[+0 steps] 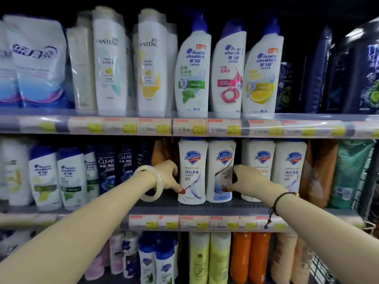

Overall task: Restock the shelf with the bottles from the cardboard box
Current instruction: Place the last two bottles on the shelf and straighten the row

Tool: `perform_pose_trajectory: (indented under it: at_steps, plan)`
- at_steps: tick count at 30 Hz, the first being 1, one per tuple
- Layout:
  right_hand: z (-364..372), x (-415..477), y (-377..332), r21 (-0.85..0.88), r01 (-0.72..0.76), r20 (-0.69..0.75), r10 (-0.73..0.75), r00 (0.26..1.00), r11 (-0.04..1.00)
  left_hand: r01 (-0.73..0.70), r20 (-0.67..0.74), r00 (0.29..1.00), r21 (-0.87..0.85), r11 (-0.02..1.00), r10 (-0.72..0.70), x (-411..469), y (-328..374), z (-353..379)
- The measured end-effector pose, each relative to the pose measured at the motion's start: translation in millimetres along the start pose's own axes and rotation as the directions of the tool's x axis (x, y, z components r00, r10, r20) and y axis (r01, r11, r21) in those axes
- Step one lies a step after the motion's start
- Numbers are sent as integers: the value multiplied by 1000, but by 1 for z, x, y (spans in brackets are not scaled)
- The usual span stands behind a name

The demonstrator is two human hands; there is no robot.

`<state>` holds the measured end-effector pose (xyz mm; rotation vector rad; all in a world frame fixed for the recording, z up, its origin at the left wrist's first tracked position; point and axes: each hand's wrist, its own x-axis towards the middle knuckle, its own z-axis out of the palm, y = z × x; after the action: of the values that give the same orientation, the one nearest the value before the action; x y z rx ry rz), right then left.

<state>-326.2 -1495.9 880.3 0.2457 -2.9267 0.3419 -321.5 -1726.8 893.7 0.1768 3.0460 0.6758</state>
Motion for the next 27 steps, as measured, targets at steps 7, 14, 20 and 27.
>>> perform_pose_trajectory:
  at_steps: [7,14,20,27]
  plan:
    - [7,16,11,299,-25,47,11,999,954,-35,-53,998,-78,996,31,18,5,11]
    - [16,28,15,631,-39,190,-105,976,775,-97,-50,995,-206,974,89,23,2,17]
    - [20,26,13,681,-31,161,-108,981,732,-136,-97,988,-225,965,117,25,-2,19]
    - [19,20,4,680,-28,114,-67,991,733,-156,-91,986,-223,962,139,29,-5,18]
